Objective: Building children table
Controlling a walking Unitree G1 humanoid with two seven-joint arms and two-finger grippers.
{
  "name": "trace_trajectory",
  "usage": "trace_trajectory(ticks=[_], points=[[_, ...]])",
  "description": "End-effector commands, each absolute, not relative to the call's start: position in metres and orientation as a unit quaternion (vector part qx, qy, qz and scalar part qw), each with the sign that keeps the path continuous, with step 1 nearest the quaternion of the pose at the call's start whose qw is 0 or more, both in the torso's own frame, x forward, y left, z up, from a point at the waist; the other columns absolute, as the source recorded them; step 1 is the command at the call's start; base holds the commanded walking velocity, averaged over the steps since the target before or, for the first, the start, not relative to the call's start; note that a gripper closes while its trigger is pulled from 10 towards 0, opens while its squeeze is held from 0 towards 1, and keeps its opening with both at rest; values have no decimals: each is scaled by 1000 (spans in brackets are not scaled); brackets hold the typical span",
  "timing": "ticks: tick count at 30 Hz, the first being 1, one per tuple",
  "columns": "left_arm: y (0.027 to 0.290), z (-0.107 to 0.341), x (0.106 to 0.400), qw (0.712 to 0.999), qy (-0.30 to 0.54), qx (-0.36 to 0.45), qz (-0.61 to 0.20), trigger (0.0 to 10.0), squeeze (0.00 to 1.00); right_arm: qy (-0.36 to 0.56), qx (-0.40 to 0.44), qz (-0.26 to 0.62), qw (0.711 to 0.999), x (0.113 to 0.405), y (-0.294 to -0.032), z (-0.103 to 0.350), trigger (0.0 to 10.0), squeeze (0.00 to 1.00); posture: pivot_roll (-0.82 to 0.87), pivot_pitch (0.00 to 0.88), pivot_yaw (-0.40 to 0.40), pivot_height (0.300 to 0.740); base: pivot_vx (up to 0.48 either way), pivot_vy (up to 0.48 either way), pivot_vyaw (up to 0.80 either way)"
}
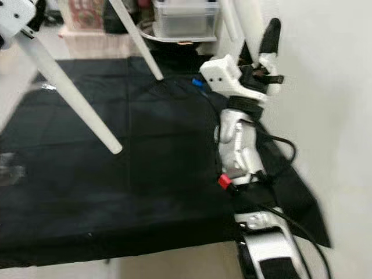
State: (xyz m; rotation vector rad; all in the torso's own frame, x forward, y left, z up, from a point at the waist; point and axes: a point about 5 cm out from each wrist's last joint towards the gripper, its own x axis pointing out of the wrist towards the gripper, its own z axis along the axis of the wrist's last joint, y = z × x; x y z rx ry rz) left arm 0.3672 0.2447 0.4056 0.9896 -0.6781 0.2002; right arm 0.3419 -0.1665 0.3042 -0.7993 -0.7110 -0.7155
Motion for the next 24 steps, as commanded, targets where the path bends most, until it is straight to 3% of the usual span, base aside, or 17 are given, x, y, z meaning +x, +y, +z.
trace_trajectory(ticks=[1, 7, 12, 16, 18, 19, 21, 24], points=[[283, 446, 343, 812, -348, 425, 198, 10000, 0, -194, -343, -361, 845, 345, -206, 258, 0, 0, 139, 16, -20, 740, 0, 0, 0], [260, 411, 360, 842, -328, 414, 115, 10000, 0, -81, -292, -313, 900, 339, -198, 200, 0, 0, 144, 24, -24, 740, 0, 0, 0], [237, 371, 372, 870, -295, 393, 47, 10000, 0, -58, -278, -286, 915, 336, -192, 188, 0, 0, 142, 29, -26, 740, 0, 0, 0], [233, 360, 374, 876, -287, 387, 35, 10000, 0, -49, -266, -271, 924, 337, -189, 185, 0, 0, 142, 29, -26, 740, 0, 0, 0], [207, 301, 375, 907, -236, 348, -30, 10000, 0, -3, -163, -213, 963, 341, -174, 170, 0, 0, 132, 35, -31, 740, 0, 0, 0], [207, 301, 375, 907, -236, 348, -30, 10000, 0, -3, -163, -213, 963, 341, -174, 170, 0, 0, 132, 35, -31, 740, 0, 0, 0], [187, 261, 369, 927, -200, 311, -67, 10000, 0, 22, -102, -192, 976, 342, -167, 164, 0, 0, 132, 32, -31, 740, 0, 0, 0], [181, 251, 366, 931, -193, 301, -73, 10000, 0, 28, -94, -193, 976, 343, -167, 163, 0, 0, 133, 31, -31, 740, 0, 0, 0]])
